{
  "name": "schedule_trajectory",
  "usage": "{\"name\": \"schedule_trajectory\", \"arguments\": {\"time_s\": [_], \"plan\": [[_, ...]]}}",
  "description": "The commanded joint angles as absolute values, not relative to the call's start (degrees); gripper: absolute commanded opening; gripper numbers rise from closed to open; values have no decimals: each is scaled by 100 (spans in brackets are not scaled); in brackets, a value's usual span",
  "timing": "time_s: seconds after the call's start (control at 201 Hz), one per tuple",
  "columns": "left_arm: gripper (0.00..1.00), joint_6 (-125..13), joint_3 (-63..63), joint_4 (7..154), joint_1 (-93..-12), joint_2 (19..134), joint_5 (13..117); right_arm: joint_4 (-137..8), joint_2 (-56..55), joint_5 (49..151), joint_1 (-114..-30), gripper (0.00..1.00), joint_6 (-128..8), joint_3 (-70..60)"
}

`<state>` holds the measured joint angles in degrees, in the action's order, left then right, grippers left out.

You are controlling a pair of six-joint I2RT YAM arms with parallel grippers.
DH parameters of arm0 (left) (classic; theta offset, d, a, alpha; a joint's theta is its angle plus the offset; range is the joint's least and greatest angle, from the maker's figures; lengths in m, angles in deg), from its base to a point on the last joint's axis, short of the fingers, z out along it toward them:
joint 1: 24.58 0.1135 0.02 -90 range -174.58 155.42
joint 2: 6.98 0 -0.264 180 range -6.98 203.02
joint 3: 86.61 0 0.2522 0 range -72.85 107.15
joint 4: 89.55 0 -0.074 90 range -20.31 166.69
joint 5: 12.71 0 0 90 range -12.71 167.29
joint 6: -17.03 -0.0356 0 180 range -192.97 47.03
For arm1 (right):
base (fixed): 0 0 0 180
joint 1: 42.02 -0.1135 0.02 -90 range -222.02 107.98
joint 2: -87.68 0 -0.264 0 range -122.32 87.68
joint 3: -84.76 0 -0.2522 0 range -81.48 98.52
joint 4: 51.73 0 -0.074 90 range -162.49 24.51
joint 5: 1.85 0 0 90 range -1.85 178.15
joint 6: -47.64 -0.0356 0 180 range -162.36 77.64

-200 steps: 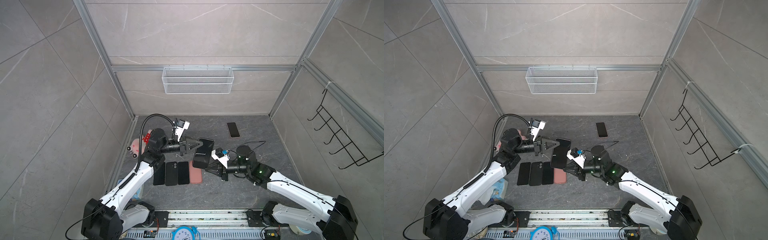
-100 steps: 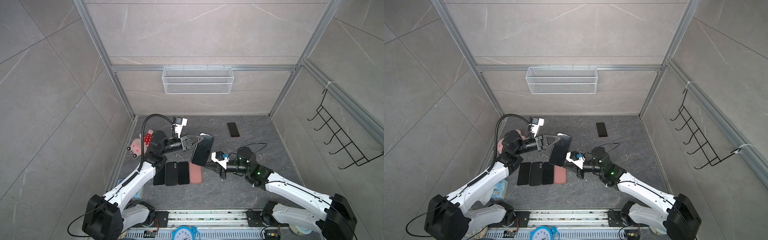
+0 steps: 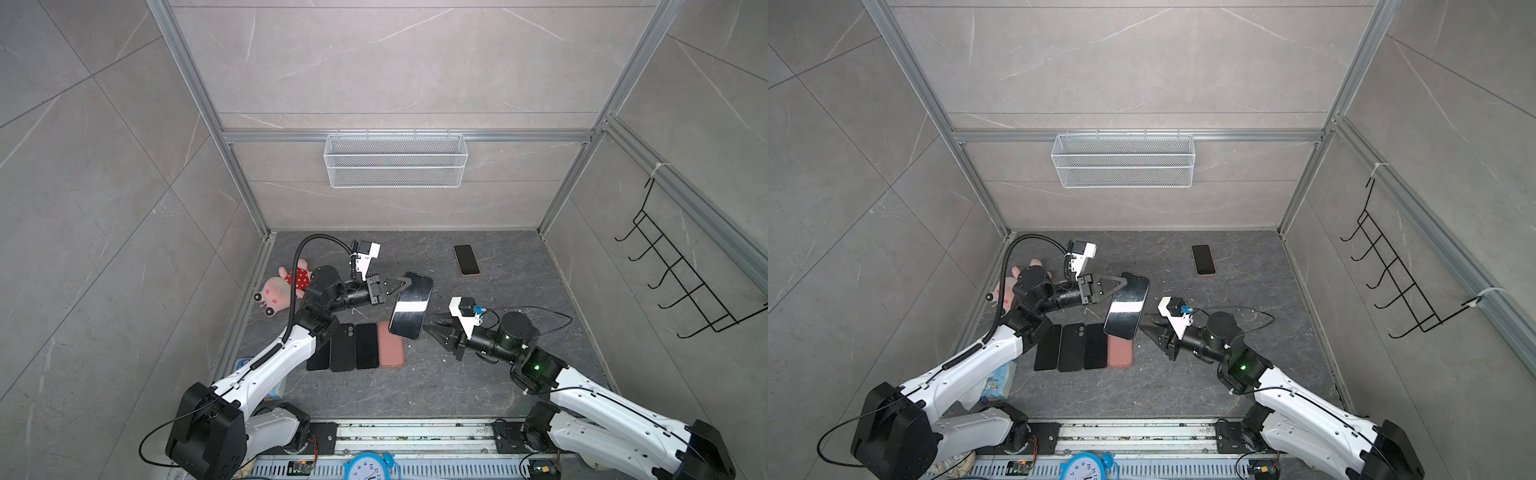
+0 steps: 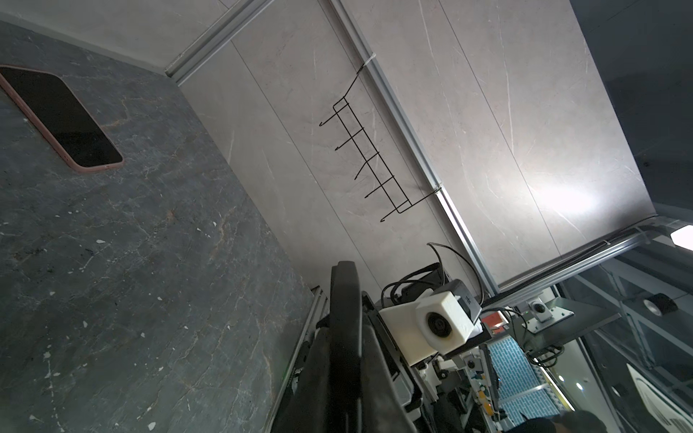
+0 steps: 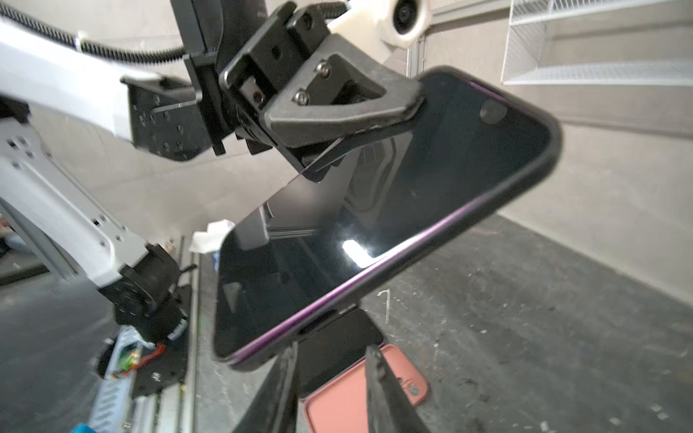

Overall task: Take the phone out of the phone case
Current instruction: Remove the phone case from the phone.

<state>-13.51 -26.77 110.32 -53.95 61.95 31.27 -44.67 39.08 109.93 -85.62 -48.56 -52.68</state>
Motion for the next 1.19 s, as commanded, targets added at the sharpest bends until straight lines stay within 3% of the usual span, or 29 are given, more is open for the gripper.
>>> {"name": "schedule_trajectory", "arguments": {"time_s": [0.0, 0.199, 0.548, 1.186], "plan": [[0, -1071, -2671, 11798, -5399, 6050, 3391, -4625, 4140, 10802, -8581, 41, -6165, -5360], [0, -787, -2775, 12402, -5395, 6234, 3429, -4214, 4232, 11107, -8585, 48, -7203, -5502], [0, -687, -2845, 12658, -5405, 6202, 3418, -3345, 3287, 11425, -8582, 48, -7695, -5543], [0, -681, -3158, 12825, -5565, 6250, 3559, -2346, 2628, 11571, -8586, 45, -8176, -5476]]}}
